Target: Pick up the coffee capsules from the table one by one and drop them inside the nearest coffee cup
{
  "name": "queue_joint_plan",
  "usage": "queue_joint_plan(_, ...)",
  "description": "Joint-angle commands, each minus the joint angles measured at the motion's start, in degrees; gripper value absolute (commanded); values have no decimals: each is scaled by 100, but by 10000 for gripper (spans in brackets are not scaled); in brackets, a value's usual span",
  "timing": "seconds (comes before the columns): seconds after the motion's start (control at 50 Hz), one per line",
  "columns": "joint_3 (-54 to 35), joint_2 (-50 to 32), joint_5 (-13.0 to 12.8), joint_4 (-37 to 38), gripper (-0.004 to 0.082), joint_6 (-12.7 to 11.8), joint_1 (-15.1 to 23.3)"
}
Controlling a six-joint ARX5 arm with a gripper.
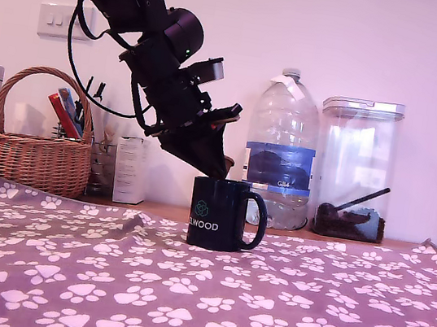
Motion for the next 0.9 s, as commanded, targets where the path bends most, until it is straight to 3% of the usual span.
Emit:
queue_joint_plan(0.0,11,101,2,50,91,26,-24)
queue_joint_plan(0.06,11,101,2,87,189,33,-24)
queue_joint_plan(0.18,11,101,-15,214,509,111,-24)
queue_joint_plan(0.24,11,101,-20,280,558,129,-24)
queue_joint_plan(0.52,11,87,-11,623,522,133,-24)
queue_joint_plan(0.66,4,-63,9,846,409,168,-48)
queue_joint_plan(0.88,-170,-505,160,1187,161,168,-76)
